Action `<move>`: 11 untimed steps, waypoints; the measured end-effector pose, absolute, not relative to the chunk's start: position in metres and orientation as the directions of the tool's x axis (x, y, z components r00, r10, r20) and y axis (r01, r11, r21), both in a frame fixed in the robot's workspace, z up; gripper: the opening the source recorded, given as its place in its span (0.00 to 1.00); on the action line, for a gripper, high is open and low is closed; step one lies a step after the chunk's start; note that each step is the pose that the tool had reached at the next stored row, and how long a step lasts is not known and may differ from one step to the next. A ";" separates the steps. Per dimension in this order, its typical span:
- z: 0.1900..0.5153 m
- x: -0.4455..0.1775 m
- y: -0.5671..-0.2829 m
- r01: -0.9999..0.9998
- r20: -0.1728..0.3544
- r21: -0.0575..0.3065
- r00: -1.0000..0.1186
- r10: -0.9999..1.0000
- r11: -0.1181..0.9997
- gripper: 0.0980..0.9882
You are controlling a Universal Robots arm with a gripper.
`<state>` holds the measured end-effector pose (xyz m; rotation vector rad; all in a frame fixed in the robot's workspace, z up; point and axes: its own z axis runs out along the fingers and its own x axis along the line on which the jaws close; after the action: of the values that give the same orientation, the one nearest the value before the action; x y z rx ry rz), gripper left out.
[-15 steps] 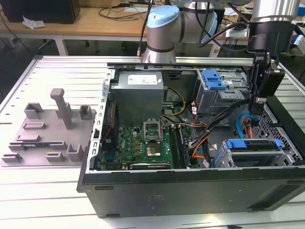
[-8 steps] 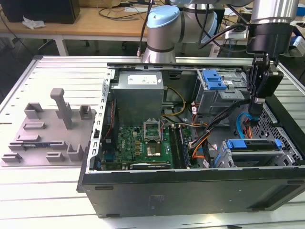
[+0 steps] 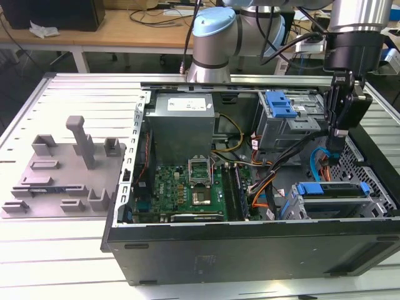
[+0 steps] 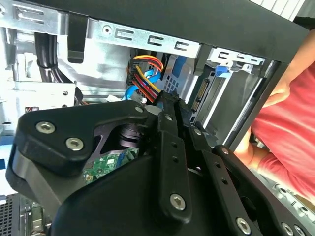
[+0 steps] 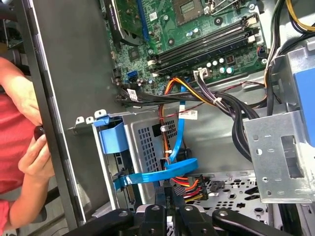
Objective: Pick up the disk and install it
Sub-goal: 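Insert the first disk wire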
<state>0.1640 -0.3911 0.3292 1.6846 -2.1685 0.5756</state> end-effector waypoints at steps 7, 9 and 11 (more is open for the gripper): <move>0.338 0.168 -0.410 -0.970 0.489 -0.109 -0.243 -0.838 0.218 0.07; 0.338 0.168 -0.417 -0.970 0.459 -0.101 -0.243 -0.854 0.222 0.07; 0.338 0.168 -0.421 -0.970 0.426 -0.093 -0.243 -0.871 0.226 0.07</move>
<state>0.1679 -0.4212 0.3376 1.7245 -2.2188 0.4954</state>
